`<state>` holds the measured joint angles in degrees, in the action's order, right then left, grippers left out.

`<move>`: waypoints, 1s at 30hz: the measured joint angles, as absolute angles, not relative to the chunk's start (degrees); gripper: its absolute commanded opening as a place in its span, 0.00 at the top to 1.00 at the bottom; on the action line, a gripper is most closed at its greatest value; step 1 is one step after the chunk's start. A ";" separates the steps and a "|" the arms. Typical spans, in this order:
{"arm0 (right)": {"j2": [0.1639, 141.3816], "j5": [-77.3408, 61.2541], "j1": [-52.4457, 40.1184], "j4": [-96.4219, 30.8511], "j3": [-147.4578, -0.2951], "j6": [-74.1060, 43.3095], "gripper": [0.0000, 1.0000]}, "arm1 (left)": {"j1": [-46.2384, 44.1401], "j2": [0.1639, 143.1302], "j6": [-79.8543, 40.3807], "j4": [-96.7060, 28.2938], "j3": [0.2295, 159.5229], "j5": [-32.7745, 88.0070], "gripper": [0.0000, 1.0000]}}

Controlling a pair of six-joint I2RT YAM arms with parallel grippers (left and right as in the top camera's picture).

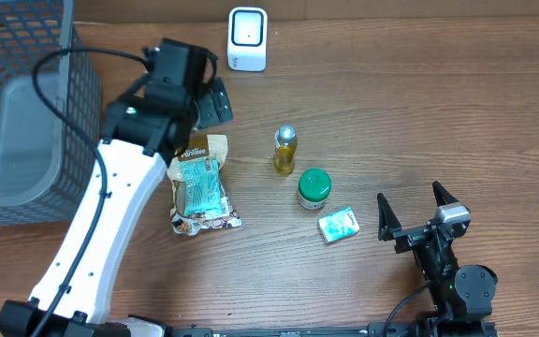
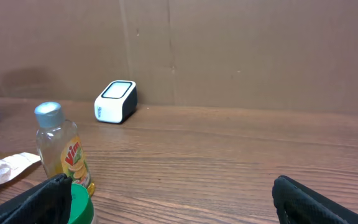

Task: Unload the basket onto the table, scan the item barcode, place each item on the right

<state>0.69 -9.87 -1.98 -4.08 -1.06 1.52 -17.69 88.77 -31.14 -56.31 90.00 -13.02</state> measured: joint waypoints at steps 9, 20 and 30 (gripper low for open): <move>0.69 -9.87 -1.98 -4.08 -1.06 1.54 0.00 | -17.37 88.77 -28.47 -57.25 90.15 -11.75 0.00; 0.69 -9.85 -1.98 -4.05 -1.06 1.50 0.00 | -17.37 88.77 -28.27 -57.25 90.15 -11.53 0.00; 0.69 -9.87 -1.98 -4.08 -1.06 1.50 0.00 | -17.37 88.77 -28.27 -57.25 90.15 -11.51 0.00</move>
<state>0.69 -9.87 -1.98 -4.08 -1.06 1.50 -17.37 88.77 -28.27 -57.25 90.15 -11.51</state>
